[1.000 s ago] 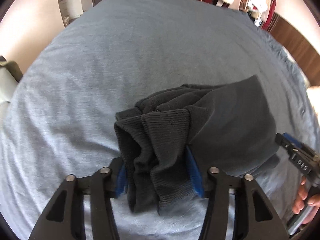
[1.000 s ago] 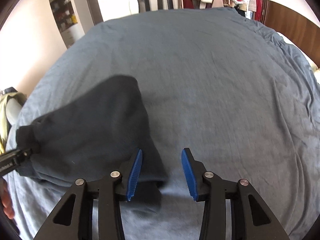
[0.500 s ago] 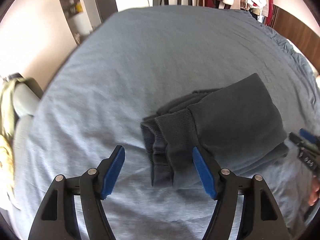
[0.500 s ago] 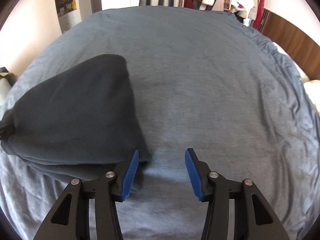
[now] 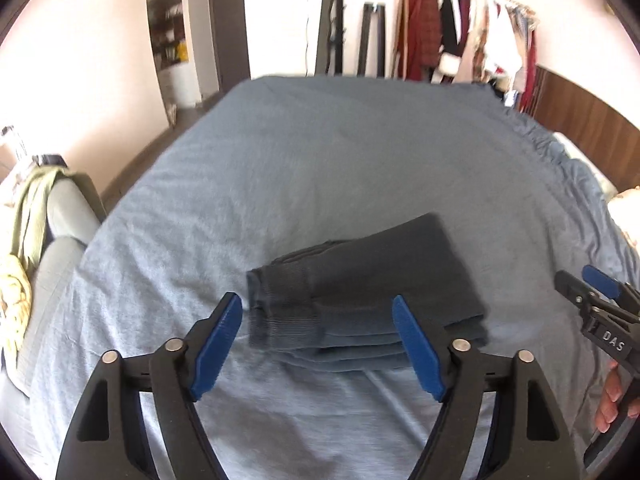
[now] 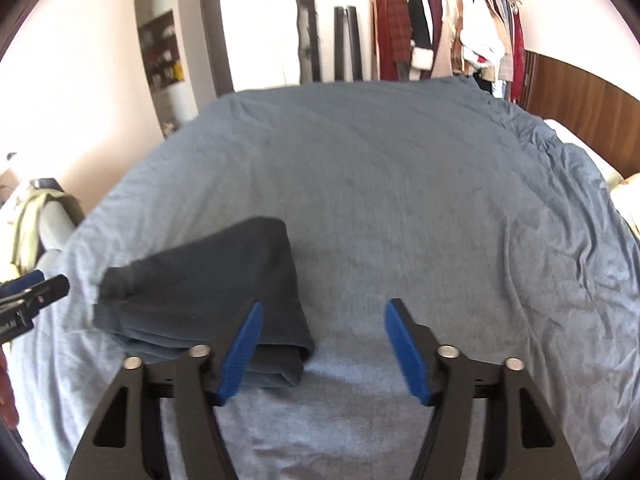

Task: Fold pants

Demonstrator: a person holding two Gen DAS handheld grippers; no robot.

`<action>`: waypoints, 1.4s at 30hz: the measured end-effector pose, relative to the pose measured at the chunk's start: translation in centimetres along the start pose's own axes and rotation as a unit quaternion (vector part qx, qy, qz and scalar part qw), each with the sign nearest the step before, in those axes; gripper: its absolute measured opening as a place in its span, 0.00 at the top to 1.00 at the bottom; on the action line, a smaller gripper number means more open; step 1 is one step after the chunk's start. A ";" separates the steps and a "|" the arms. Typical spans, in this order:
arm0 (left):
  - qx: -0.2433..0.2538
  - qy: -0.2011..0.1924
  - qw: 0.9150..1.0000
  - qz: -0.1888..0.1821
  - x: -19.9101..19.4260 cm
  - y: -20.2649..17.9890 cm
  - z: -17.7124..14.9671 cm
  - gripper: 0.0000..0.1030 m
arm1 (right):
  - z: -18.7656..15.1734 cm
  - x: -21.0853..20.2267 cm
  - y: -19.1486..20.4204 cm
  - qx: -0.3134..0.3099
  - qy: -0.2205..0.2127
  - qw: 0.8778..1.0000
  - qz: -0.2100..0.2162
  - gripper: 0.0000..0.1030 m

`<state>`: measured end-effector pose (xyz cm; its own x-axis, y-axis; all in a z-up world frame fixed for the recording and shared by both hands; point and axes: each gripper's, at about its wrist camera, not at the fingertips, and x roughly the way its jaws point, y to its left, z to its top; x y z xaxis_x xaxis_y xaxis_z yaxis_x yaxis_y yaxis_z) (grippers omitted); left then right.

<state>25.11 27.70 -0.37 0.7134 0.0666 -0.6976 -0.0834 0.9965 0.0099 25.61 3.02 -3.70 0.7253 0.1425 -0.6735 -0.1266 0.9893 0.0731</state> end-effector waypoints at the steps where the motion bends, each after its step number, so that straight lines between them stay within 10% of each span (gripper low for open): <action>1: -0.003 -0.010 1.000 -0.003 -0.8 -0.8 -0.3 0.18 | 0.1 -0.7 -0.4 -0.001 -0.008 1.000 0.003 0.31; 28: 0.006 -0.126 0.991 0.033 -6.4 -14.9 -13.0 0.03 | -9.8 -6.8 -10.7 -0.011 -0.106 0.993 0.054 0.20; 42: 0.010 -0.151 0.988 0.022 -14.7 -16.9 -17.1 0.00 | -14.4 -16.3 -12.1 -0.017 -0.152 0.987 0.052 0.20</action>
<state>4.11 8.97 -2.55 0.8849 0.1198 -0.4502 -0.1076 0.9928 0.0527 5.62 -11.77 -4.19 0.8757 0.2516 -0.4122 -0.2301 0.9678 0.1020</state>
